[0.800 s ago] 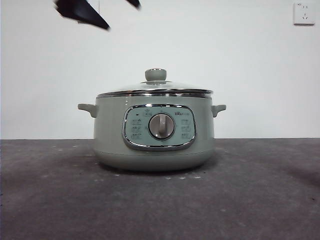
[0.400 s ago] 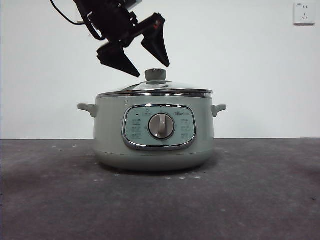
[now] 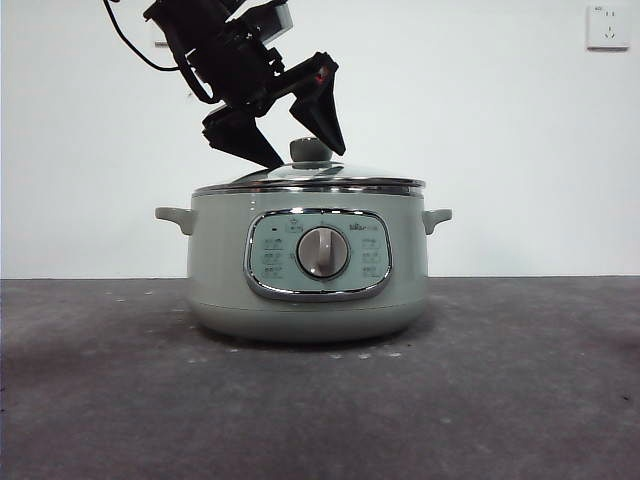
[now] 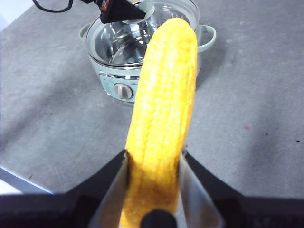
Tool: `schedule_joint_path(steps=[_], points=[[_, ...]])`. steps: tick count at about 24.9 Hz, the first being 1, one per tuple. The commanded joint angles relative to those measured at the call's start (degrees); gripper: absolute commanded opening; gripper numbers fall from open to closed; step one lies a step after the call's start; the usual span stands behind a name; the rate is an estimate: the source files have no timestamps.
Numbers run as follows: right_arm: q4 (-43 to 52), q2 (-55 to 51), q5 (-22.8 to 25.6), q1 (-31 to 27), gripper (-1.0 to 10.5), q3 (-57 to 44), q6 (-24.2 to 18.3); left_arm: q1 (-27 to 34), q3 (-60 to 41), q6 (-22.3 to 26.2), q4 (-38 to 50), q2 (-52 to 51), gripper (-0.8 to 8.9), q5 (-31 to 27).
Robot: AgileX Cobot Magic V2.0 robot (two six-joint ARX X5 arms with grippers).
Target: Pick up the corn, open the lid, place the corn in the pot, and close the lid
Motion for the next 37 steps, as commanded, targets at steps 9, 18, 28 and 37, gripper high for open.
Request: schedule_joint_path(steps=[9,18,28,37], points=[[-1.9,-0.1,1.1,0.0,-0.1,0.3,0.7,-0.6,0.1,0.2,0.7,0.6,0.22,0.2],[-2.4,-0.1,1.1,0.0,-0.1,0.3,1.6,-0.6,0.3,0.2,1.1,-0.7,-0.09,0.4],[-0.7,0.5,1.1,0.0,-0.1,0.3,1.4,0.4,0.7,0.2,1.7,-12.4,-0.09,0.4],[26.0,18.3,0.9,-1.4,-0.1,1.8,-13.5,7.5,0.7,0.5,-8.0,-32.3,-0.08,0.0]])
